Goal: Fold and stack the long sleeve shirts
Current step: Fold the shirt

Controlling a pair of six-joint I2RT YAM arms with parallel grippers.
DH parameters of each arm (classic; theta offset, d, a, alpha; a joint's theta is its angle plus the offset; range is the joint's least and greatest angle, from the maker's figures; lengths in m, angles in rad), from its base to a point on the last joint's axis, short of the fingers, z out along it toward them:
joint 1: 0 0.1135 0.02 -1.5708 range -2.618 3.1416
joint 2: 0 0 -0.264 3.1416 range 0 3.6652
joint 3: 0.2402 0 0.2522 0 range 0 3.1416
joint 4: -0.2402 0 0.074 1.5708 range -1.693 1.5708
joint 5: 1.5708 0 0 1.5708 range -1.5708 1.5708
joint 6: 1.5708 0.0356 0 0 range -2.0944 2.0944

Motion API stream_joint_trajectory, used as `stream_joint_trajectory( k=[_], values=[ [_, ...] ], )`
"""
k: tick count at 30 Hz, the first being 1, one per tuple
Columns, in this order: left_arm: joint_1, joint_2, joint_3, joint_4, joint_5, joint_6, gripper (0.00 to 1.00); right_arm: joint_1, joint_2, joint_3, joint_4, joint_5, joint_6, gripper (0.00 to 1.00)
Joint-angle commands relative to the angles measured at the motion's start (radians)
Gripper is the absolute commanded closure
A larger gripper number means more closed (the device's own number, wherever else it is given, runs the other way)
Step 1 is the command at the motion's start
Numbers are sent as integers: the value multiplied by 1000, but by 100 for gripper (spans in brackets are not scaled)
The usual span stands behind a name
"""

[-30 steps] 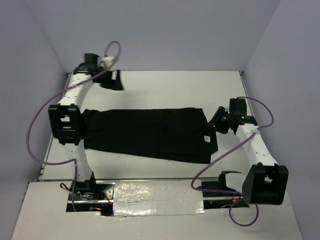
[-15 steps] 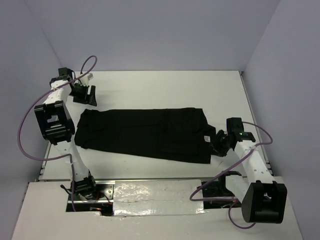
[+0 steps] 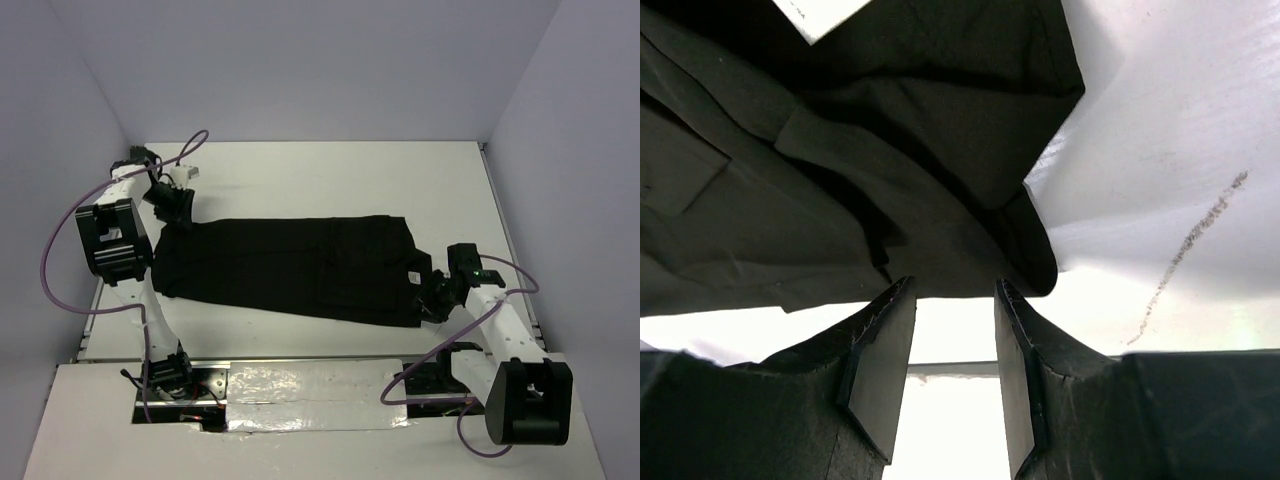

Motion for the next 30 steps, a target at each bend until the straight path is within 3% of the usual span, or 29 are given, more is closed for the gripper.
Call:
stream_joint_trajectory(
  k=[1, 4, 5, 13, 18, 30],
  values=[
    [-11, -3, -7, -32, 13, 38, 52, 9, 17, -26, 52, 14, 20, 55],
    [-17, 22, -1, -42, 59, 26, 80, 14, 45, -52, 101, 9, 28, 57],
    [-17, 29, 2, -40, 67, 17, 100, 14, 52, -55, 112, 9, 32, 60],
    [-9, 40, 106, 84, 104, -83, 100, 15, 155, -29, 193, 63, 14, 87],
    [-1, 55, 137, 118, 85, -112, 100, 14, 246, -12, 233, 68, 9, 89],
    [35, 49, 120, 225, 62, -176, 100, 14, 290, 17, 256, 115, -1, 90]
  ],
)
